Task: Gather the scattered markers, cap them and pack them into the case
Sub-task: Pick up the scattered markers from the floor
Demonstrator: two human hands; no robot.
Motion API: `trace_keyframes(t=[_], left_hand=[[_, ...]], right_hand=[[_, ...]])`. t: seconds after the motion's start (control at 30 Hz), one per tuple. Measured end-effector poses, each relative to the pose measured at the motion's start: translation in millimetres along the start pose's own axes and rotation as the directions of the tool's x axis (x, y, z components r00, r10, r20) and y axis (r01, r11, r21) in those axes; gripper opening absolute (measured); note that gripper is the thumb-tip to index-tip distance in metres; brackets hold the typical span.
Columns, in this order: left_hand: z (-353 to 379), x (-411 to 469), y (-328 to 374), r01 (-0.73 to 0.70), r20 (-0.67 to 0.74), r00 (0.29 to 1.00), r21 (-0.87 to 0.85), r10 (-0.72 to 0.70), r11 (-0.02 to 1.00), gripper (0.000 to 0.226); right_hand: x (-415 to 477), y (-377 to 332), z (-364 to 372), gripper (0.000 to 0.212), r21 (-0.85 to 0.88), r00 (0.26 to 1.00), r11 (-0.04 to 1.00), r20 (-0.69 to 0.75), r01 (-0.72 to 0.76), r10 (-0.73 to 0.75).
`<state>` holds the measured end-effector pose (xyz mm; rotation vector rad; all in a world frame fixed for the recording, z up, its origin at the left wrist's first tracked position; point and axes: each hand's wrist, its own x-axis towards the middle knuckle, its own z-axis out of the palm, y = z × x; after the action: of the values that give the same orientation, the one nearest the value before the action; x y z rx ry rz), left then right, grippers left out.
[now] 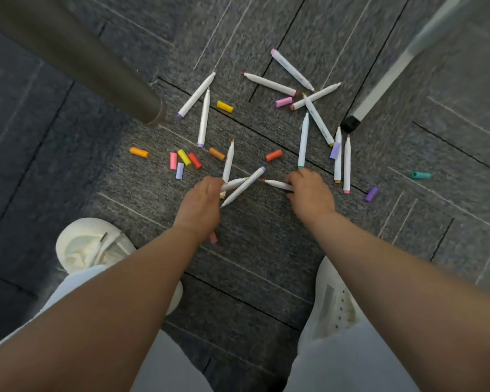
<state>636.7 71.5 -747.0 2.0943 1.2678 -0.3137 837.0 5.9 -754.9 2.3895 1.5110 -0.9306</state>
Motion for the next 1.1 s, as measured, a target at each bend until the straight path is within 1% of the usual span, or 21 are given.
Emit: trace_keyframes(t=[0.03,0.1,0.17,0.27,0.33,0.43,0.5,0.57,0.67,0.73,0.77,0.83,0.9,1.03,1.1], left_hand=[[-2.1,5.6,2.0,0.031,-0.041,0.999,0.006,-0.031,0.999,0.030],[-6.2,15.5,5.9,0.110,-0.134,0.985,-0.009,-0.110,0.994,0.019],[-10.5,24.2,6.7,0.189,-0.172,0.966,-0.050,-0.195,0.981,0.019],[-15.1,37.9,4.2,0.222,-0.148,0.964,-0.026,-0.223,0.975,0.028],[-17.7,45.1,1.4,0.239,-0.125,0.962,-0.055,-0.244,0.970,0.024],[-17.2,50.2,-4.6,0.262,-0.117,0.954,-0.133,-0.277,0.956,0.022],[-15.8,50.8,-7.2,0.278,-0.101,0.951,-0.122,-0.291,0.953,0.026],[-14.9,51.8,-8.7,0.309,-0.085,0.943,-0.141,-0.323,0.940,0.030],[-15.3,55.0,-11.4,0.353,-0.116,0.914,-0.247,-0.389,0.902,0.029],[-16.6,56.4,-15.4,0.368,-0.137,0.898,-0.287,-0.418,0.884,0.027],[-17.0,56.8,-18.0,0.370,-0.143,0.894,-0.297,-0.424,0.880,0.027],[-17.8,56.2,-22.4,0.369,-0.151,0.892,-0.298,-0.426,0.880,0.027],[-17.6,55.6,-23.8,0.357,-0.135,0.909,-0.235,-0.394,0.904,0.029],[-15.0,57.9,-16.0,0.263,-0.081,0.958,-0.129,-0.274,0.956,0.034],[-13.0,58.8,-9.4,0.236,-0.063,0.968,-0.114,-0.244,0.965,0.033]], right_hand=[[0.8,-0.2,0.0,0.025,-0.011,1.000,1.000,0.005,-0.005,0.005],[1.8,-0.5,-1.0,0.021,-0.017,1.000,1.000,0.021,-0.017,0.017],[1.5,-1.6,-3.5,0.021,-0.011,0.999,1.000,0.031,-0.013,0.014],[1.7,-9.5,-6.9,0.021,-0.017,0.999,0.999,0.009,0.045,-0.045],[2.5,-20.0,-8.3,0.024,-0.046,0.992,0.991,0.009,0.128,-0.128],[3.7,-36.6,-4.6,0.039,-0.155,0.948,0.935,0.084,0.318,-0.308],[4.8,-44.5,-0.4,0.047,-0.222,0.915,0.890,0.157,0.399,-0.371],[5.1,-51.8,1.9,0.048,-0.234,0.911,0.883,0.167,0.407,-0.376],[5.4,-61.1,-0.7,0.043,-0.197,0.913,0.891,0.091,0.409,-0.399],[10.0,-65.5,-4.8,0.045,-0.196,0.893,0.871,0.091,0.450,-0.440],[13.3,-67.1,-6.5,0.046,-0.214,0.882,0.856,0.111,0.471,-0.458],[18.8,-69.4,-7.8,0.039,-0.270,0.869,0.826,0.141,0.494,-0.473],[20.8,-68.8,-5.7,0.034,-0.300,0.876,0.823,0.139,0.482,-0.462],[18.0,-57.9,-0.6,0.033,-0.297,0.878,0.827,0.134,0.477,-0.459],[13.5,-47.5,-2.5,0.031,-0.251,0.899,0.863,0.104,0.437,-0.425]])
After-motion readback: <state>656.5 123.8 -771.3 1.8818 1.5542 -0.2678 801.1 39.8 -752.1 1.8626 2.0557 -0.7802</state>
